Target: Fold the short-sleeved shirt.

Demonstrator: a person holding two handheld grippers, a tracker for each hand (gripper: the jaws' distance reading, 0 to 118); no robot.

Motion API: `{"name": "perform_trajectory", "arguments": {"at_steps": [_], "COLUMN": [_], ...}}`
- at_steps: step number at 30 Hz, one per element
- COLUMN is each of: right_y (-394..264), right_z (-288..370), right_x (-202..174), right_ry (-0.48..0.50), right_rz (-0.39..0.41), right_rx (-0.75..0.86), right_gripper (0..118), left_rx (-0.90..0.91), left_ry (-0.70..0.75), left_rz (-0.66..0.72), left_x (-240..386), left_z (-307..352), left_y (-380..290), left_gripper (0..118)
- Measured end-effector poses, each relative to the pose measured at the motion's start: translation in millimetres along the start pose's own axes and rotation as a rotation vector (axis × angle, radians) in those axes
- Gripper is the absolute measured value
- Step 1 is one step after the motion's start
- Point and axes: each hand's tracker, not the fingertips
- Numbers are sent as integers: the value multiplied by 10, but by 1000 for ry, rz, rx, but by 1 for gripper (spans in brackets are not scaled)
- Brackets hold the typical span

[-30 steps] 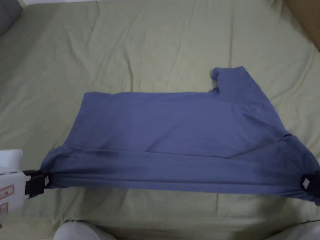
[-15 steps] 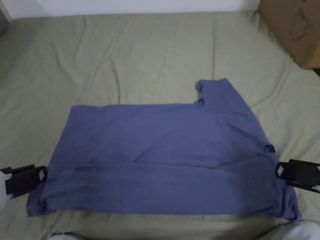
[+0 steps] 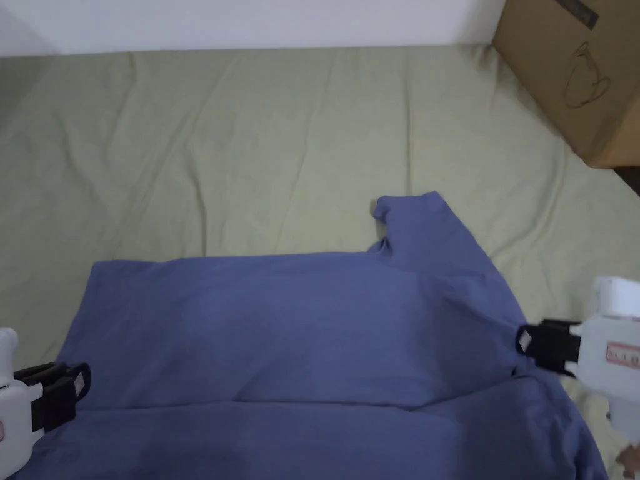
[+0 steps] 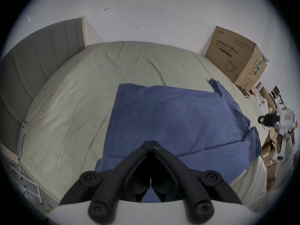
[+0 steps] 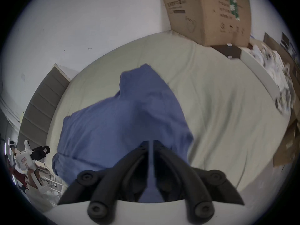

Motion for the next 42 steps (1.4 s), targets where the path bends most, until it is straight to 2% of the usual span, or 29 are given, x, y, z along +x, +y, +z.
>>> {"name": "perform_trajectory", "arguments": {"at_steps": [1, 2, 3, 5, 8, 9, 10, 11, 13, 14, 15, 16, 17, 18, 19, 20, 21, 22, 23, 25, 28, 31, 33, 35, 36, 37, 40, 41, 42], "right_y": [196, 374, 560, 850, 1111, 1122, 1082, 1033, 937, 937, 944, 956, 970, 985, 1010, 1034, 1038, 1045, 1035, 1033, 1045, 1037, 1021, 1001, 1002, 1006, 1060, 1069, 1076], "right_z": [-140, -306, -488, -841, -1460, -1626, -1755, -1852, -1966, -1921, -1866, -1827, -1789, -1762, -1714, -1693, -1673, -1669, -1663, -1669, -1685, -1730, -1759, -1773, -1766, -1755, -1661, -1613, -1552], "right_x": [14, 17, 32, 41, 91, 86, 84, 93, 115, 112, 107, 101, 91, 90, 95, 83, 55, 29, -10, -18, 5, 32, 19, 0, 3, 7, 49, 60, 73], "right_ry": [10, 3, -14, -37, -79, -132, -172, -171, -143, -164, -154, -148, -145, -129, -111, -56, -67, -69, -74, -76, -79, -77, -80, -87, -88, -86, -54, -42, -27], "right_rz": [13, 23, 50, 81, 158, 173, 205, 225, 229, 214, 185, 185, 194, 205, 194, 172, 164, 180, 194, 215, 204, 182, 184, 193, 192, 186, 149, 137, 119], "right_rx": [-3, -9, -33, -24, -134, -168, -185, -202, -222, -182, -179, -168, -152, -149, -142, -155, -151, -156, -154, -163, -165, -168, -170, -168, -166, -164, -157, -147, -135], "right_gripper": [56, 90, 104, 104, 103, 103, 101, 95, 92, 88, 76, 55, 43, 37, 37, 14, 7, 6, 6, 6, 6, 6, 6, 6, 6, 6, 6, 6, 6], "left_rx": [-4, -10, -15, -19, -32, -38, -42, -46, -58, -68, -72, -72, -74, -75, -74, -70, -71, -78, -66, -62, -69, -83, -157, -278, -190, -178, -174, -177, -178], "left_ry": [2, 4, 6, 8, 5, 6, 8, 10, 3, -4, -4, -1, -3, -7, -8, -12, -12, -14, -4, 54, 128, 135, 89, 127, 176, 197, 178, 181, 178], "left_rz": [-4, -9, -15, -23, -28, -30, -33, -35, -40, -48, -56, -60, -60, -51, -36, -17, -9, -4, 2, 32, 12, 61, 113, 58, -19, 7, 8, 0, -10], "left_x": [-2, -1, 2, 9, 14, 22, 26, 25, 19, 8, 3, -10, -35, -71, -108, -153, -225, -288, -352, -496, -634, -692, -667, -574, -482, -437, -437, -428, -409], "left_z": [-68, -123, -179, -274, -401, -441, -466, -481, -502, -505, -497, -489, -492, -497, -508, -523, -575, -634, -692, -883, -1236, -1650, -1977, -2295, -2264, -2189, -2085, -2021, -1971], "left_y": [41, 81, 119, 170, 225, 230, 231, 233, 237, 247, 255, 269, 293, 324, 363, 417, 501, 588, 684, 939, 1253, 1434, 1416, 1295, 1272, 1293, 1332, 1338, 1355], "left_gripper": [0, 0, 0, 0, 0, 0, 0, 0, 0, 0, 0, 0, 0, 1, 1, 14, 38, 65, 81, 79, 84, 87, 88, 89, 88, 83, 42, 18, 2]}}
